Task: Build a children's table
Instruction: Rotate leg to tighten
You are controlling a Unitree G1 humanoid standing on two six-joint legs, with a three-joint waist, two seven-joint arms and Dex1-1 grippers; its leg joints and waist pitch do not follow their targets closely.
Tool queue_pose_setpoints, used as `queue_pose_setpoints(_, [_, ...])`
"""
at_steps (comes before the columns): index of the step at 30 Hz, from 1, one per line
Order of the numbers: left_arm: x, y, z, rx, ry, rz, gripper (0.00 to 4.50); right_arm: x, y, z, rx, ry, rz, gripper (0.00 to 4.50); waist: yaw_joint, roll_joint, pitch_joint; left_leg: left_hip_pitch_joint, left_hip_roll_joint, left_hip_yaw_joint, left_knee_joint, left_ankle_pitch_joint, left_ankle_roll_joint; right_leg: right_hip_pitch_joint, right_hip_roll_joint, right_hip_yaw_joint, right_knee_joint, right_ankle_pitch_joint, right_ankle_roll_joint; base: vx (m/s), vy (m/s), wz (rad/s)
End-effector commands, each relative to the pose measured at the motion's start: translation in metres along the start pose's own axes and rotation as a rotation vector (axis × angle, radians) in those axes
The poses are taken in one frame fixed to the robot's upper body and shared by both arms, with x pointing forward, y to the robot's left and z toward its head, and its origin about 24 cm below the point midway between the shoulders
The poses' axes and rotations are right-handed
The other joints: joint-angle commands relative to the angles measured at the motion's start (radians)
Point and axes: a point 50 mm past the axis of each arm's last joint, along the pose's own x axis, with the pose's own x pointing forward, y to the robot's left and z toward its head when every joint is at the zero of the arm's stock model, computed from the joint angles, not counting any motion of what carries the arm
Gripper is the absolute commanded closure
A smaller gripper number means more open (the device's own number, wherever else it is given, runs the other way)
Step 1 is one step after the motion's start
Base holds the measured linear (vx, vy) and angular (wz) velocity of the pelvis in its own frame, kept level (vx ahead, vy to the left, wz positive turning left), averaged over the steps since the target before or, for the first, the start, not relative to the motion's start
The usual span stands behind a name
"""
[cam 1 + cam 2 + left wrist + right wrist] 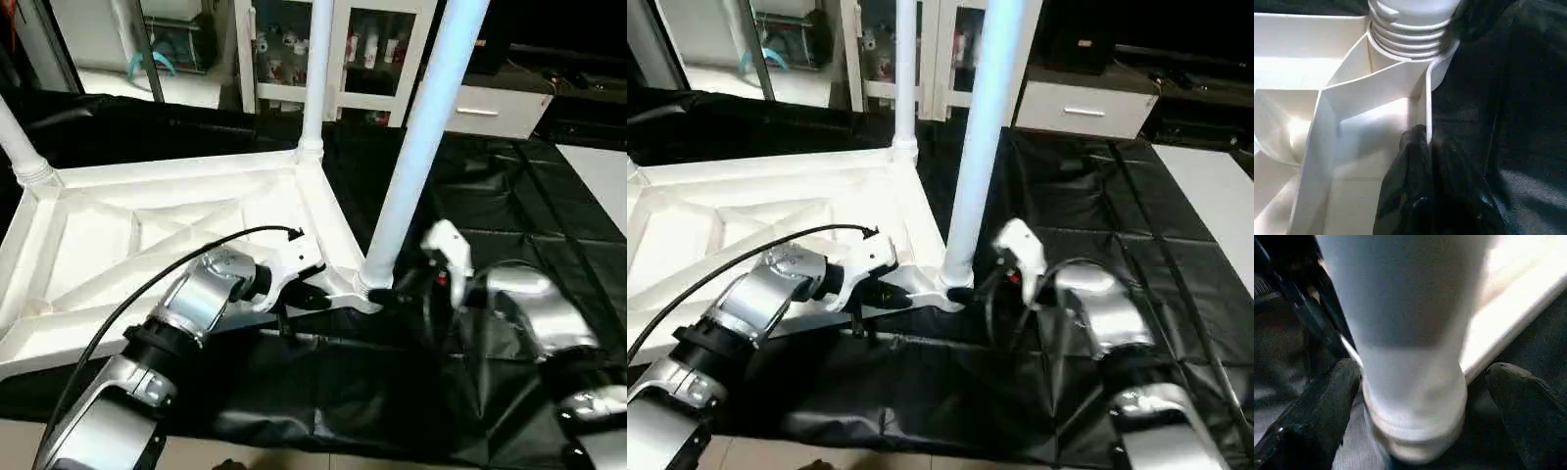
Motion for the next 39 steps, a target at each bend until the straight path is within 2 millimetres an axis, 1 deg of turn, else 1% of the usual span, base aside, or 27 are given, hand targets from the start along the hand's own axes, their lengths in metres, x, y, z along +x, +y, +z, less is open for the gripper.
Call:
queue_pose_setpoints(1, [0.014, -0.015, -0.020, -0.046, 0.087, -0.107, 4.50, -0.002, -0.003, 0.003, -0.016, 0.004, -0.003, 0.20, -0.003, -0.002, -0.063, 0.007, 0.041, -0.009, -0.061, -0.210, 0.058, 0.049, -0.058, 0.044, -0.071, -0.183, -0.258, 0.000, 0.000, 0.00])
queue_pose_setpoints(3, [0.013, -0.016, -0.020, -0.046, 0.090, -0.106, 4.50, 0.001, -0.001, 0.002, -0.017, 0.005, 0.019, 0.39, 0.001, -0.001, -0.063, 0.007, 0.041, -0.009, -0.061, -0.202, 0.059, 0.049, -0.058, 0.044, -0.069, -0.169, -0.263, 0.000, 0.000, 0.00])
queue_pose_setpoints(4, [0.013, -0.016, -0.020, -0.046, 0.090, -0.105, 4.50, 0.002, -0.001, 0.002, -0.015, 0.003, 0.022, 0.39, 0.002, -0.001, -0.063, 0.007, 0.041, -0.008, -0.061, -0.205, 0.058, 0.049, -0.058, 0.044, -0.070, -0.169, -0.264, 0.000, 0.000, 0.00])
queue_pose_setpoints(5, [0.013, -0.016, -0.020, -0.046, 0.091, -0.105, 4.50, 0.002, -0.001, 0.002, -0.014, 0.002, 0.024, 0.58, 0.002, -0.001, -0.063, 0.007, 0.041, -0.008, -0.060, -0.207, 0.059, 0.049, -0.057, 0.044, -0.070, -0.167, -0.264, 0.000, 0.000, 0.00])
queue_pose_setpoints(7, [0.013, -0.016, -0.020, -0.046, 0.092, -0.105, 4.50, 0.002, -0.001, 0.001, -0.012, 0.005, 0.031, 0.82, 0.002, -0.002, -0.063, 0.006, 0.040, -0.009, -0.060, -0.210, 0.058, 0.050, -0.058, 0.044, -0.070, -0.174, -0.261, 0.000, 0.000, 0.00])
queue_pose_setpoints(10, [0.013, -0.016, -0.020, -0.045, 0.093, -0.104, 4.50, 0.003, -0.001, 0.000, -0.018, 0.012, 0.035, 0.92, 0.002, -0.001, -0.063, 0.007, 0.041, -0.009, -0.061, -0.215, 0.053, 0.050, -0.059, 0.044, -0.071, -0.185, -0.258, 0.000, 0.000, 0.00])
queue_pose_setpoints(11, [0.013, -0.016, -0.020, -0.044, 0.094, -0.104, 4.50, 0.003, -0.001, 0.000, -0.018, 0.012, 0.036, 1.16, 0.002, 0.000, -0.063, 0.006, 0.040, -0.009, -0.061, -0.215, 0.053, 0.050, -0.058, 0.044, -0.071, -0.186, -0.258, 0.000, 0.000, 0.00])
queue_pose_setpoints(12, [0.013, -0.016, -0.020, -0.044, 0.094, -0.104, 4.50, 0.003, -0.001, 0.000, -0.018, 0.012, 0.038, 1.24, 0.002, 0.001, -0.063, 0.006, 0.040, -0.009, -0.061, -0.216, 0.054, 0.050, -0.058, 0.044, -0.071, -0.183, -0.259, 0.000, 0.000, 0.00])
queue_pose_setpoints(15, [0.012, -0.016, -0.020, -0.043, 0.097, -0.105, 4.50, 0.003, -0.002, 0.000, -0.022, 0.011, 0.042, 1.36, 0.002, 0.002, -0.064, 0.006, 0.040, -0.009, -0.061, -0.214, 0.054, 0.050, -0.058, 0.044, -0.070, -0.171, -0.262, 0.000, 0.000, 0.00])
queue_pose_setpoints(17, [0.012, -0.016, -0.020, -0.043, 0.098, -0.105, 4.50, 0.004, -0.002, 0.000, -0.025, 0.012, 0.043, 1.65, 0.001, 0.002, -0.064, 0.006, 0.040, -0.009, -0.061, -0.217, 0.052, 0.051, -0.057, 0.044, -0.070, -0.175, -0.263, 0.000, 0.000, 0.00])
queue_pose_setpoints(18, [0.012, -0.016, -0.020, -0.043, 0.099, -0.105, 4.50, 0.004, -0.002, 0.000, -0.027, 0.013, 0.044, 1.65, 0.001, 0.003, -0.064, 0.007, 0.040, -0.009, -0.061, -0.217, 0.052, 0.051, -0.057, 0.044, -0.070, -0.174, -0.264, 0.000, 0.000, 0.00])
queue_pose_setpoints(23, [0.012, -0.017, -0.020, -0.044, 0.100, -0.108, 4.50, 0.006, -0.001, -0.002, -0.030, 0.014, 0.025, 1.75, 0.000, 0.001, -0.064, 0.006, 0.040, -0.009, -0.061, -0.212, 0.055, 0.051, -0.057, 0.044, -0.069, -0.171, -0.265, 0.000, 0.000, 0.00])
queue_pose_setpoints(25, [0.013, -0.016, -0.019, -0.046, 0.093, -0.094, 4.50, 0.010, -0.004, -0.003, -0.021, -0.009, -0.072, 1.76, -0.002, -0.001, -0.062, 0.006, 0.040, -0.009, -0.062, -0.222, 0.053, 0.050, -0.058, 0.044, -0.072, -0.190, -0.261, 0.000, 0.000, 0.00])
queue_pose_setpoints(26, [0.013, -0.015, -0.018, -0.051, 0.084, -0.079, 4.50, 0.014, -0.005, -0.003, -0.007, -0.029, -0.140, 1.76, -0.004, 0.000, -0.059, 0.006, 0.040, -0.011, -0.065, -0.236, 0.043, 0.048, -0.058, 0.044, -0.074, -0.221, -0.251, 0.000, 0.000, 0.00])
queue_pose_setpoints(27, [0.014, -0.013, -0.017, -0.056, 0.074, -0.060, 4.50, 0.017, -0.006, -0.004, 0.030, -0.051, -0.202, 1.76, -0.008, 0.000, -0.059, 0.004, 0.039, -0.012, -0.067, -0.246, 0.037, 0.049, -0.059, 0.044, -0.076, -0.242, -0.244, 0.000, 0.000, 0.00])
queue_pose_setpoints(28, [0.014, -0.013, -0.017, -0.057, 0.073, -0.058, 4.50, 0.018, -0.006, -0.004, 0.034, -0.053, -0.207, 1.77, -0.011, -0.002, -0.058, 0.004, 0.038, -0.013, -0.069, -0.257, 0.030, 0.049, -0.059, 0.043, -0.078, -0.265, -0.233, 0.000, 0.000, 0.00])
queue_pose_setpoints(29, [0.014, -0.012, -0.016, -0.060, 0.068, -0.047, 4.50, 0.019, -0.006, -0.005, 0.056, -0.064, -0.236, 1.77, -0.017, -0.001, -0.056, 0.009, 0.038, -0.014, -0.071, -0.294, 0.018, 0.044, -0.059, 0.043, -0.086, -0.325, -0.215, 0.000, 0.000, 0.00])
queue_pose_setpoints(30, [0.015, -0.010, -0.015, -0.064, 0.062, -0.024, 4.50, 0.024, -0.004, -0.007, 0.090, -0.080, -0.303, 1.77, -0.023, -0.001, -0.053, 0.008, 0.037, -0.018, -0.074, -0.325, 0.007, 0.042, -0.059, 0.043, -0.092, -0.395, -0.188, 0.000, 0.000, 0.00])
queue_pose_setpoints(31, [0.016, -0.009, -0.014, -0.066, 0.059, -0.012, 4.50, 0.026, -0.003, -0.008, 0.102, -0.083, -0.328, 1.77, -0.024, -0.001, -0.054, 0.008, 0.037, -0.020, -0.075, -0.336, 0.003, 0.041, -0.060, 0.041, -0.094, -0.415, -0.178, 0.000, 0.000, 0.00])
queue_pose_setpoints(32, [0.018, -0.004, -0.012, -0.076, 0.050, 0.034, 4.50, 0.035, 0.000, -0.011, 0.152, -0.092, -0.425, 1.77, -0.026, 0.000, -0.053, 0.009, 0.037, -0.021, -0.076, -0.343, -0.001, 0.041, -0.059, 0.041, -0.096, -0.429, -0.170, 0.000, 0.000, 0.00])
queue_pose_setpoints(33, [0.019, -0.002, -0.011, -0.083, 0.046, 0.059, 4.50, 0.040, 0.002, -0.013, 0.195, -0.095, -0.497, 1.77, -0.030, 0.004, -0.051, 0.014, 0.035, -0.023, -0.078, -0.366, -0.017, 0.032, -0.058, 0.042, -0.103, -0.468, -0.145, 0.000, 0.000, 0.00])
queue_pose_setpoints(34, [0.020, 0.001, -0.009, -0.085, 0.041, 0.087, 4.50, 0.047, 0.005, -0.014, 0.240, -0.096, -0.562, 1.77, -0.032, 0.006, -0.052, 0.015, 0.035, -0.024, -0.078, -0.375, -0.023, 0.030, -0.059, 0.042, -0.103, -0.477, -0.142, 0.000, 0.000, 0.00])
queue_pose_setpoints(35, [0.021, 0.003, -0.008, -0.087, 0.036, 0.105, 4.50, 0.053, 0.006, -0.015, 0.269, -0.093, -0.623, 1.78, -0.040, 0.004, -0.054, 0.012, 0.034, -0.028, -0.080, -0.389, -0.030, 0.032, -0.059, 0.040, -0.103, -0.490, -0.135, 0.000, 0.000, 0.00])
queue_pose_setpoints(36, [0.021, 0.003, -0.008, -0.087, 0.036, 0.105, 4.50, 0.053, 0.006, -0.015, 0.269, -0.093, -0.623, 1.78, -0.041, 0.005, -0.053, 0.012, 0.033, -0.029, -0.081, -0.394, -0.032, 0.031, -0.059, 0.039, -0.105, -0.493, -0.131, 0.000, 0.000, 0.00])
queue_pose_setpoints(37, [0.022, 0.005, -0.006, -0.089, 0.032, 0.124, 4.50, 0.059, 0.008, -0.016, 0.286, -0.076, -0.686, 1.78, -0.046, 0.011, -0.053, 0.014, 0.034, -0.031, -0.081, -0.413, -0.033, 0.029, -0.059, 0.039, -0.106, -0.498, -0.130, 0.000, 0.000, 0.00])
queue_pose_setpoints(38, [0.022, 0.005, -0.006, -0.089, 0.032, 0.124, 4.50, 0.059, 0.008, -0.016, 0.286, -0.076, -0.686, 1.78, -0.051, 0.010, -0.052, 0.015, 0.033, -0.030, -0.081, -0.428, -0.035, 0.024, -0.058, 0.040, -0.109, -0.496, -0.129, 0.000, 0.000, 0.00])
queue_pose_setpoints(39, [0.022, 0.007, -0.005, -0.090, 0.027, 0.144, 4.50, 0.063, 0.008, -0.018, 0.291, -0.043, -0.797, 1.78, -0.051, 0.009, -0.053, 0.016, 0.033, -0.030, -0.081, -0.435, -0.034, 0.024, -0.058, 0.039, -0.110, -0.496, -0.129, 0.000, 0.000, 0.00])
